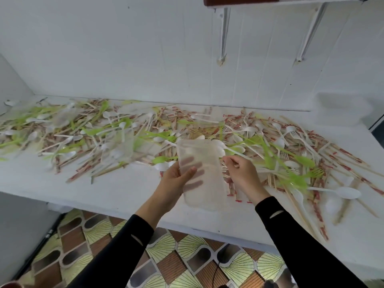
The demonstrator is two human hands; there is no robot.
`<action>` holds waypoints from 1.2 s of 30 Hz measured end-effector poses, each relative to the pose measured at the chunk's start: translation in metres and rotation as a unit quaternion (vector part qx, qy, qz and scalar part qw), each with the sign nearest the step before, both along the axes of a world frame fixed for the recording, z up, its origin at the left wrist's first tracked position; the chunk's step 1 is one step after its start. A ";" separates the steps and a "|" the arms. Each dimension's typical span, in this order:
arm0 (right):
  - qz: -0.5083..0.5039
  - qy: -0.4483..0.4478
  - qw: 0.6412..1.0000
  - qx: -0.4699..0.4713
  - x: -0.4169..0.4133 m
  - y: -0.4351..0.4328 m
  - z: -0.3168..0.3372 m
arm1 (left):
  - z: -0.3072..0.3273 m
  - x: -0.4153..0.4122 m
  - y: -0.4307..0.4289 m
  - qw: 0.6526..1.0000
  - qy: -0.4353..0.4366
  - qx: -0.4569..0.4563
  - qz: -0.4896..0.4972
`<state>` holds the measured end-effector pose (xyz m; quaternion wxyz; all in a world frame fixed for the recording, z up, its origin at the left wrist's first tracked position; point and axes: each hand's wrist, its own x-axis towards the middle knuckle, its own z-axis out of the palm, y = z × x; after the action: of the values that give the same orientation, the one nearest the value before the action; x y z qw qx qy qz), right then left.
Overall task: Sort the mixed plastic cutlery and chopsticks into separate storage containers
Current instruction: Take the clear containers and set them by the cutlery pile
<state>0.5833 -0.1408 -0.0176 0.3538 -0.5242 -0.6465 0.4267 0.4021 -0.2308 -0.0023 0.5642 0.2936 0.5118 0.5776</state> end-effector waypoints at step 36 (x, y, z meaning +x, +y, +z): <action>0.038 -0.162 0.986 0.011 -0.004 0.087 -0.003 | 0.005 -0.090 0.022 0.956 -0.029 -0.006 0.292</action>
<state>0.5798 -0.0543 -0.0208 0.2338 -0.5577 -0.7193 0.3419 0.3116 -0.2088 0.0030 0.3879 0.1110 0.5618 0.7223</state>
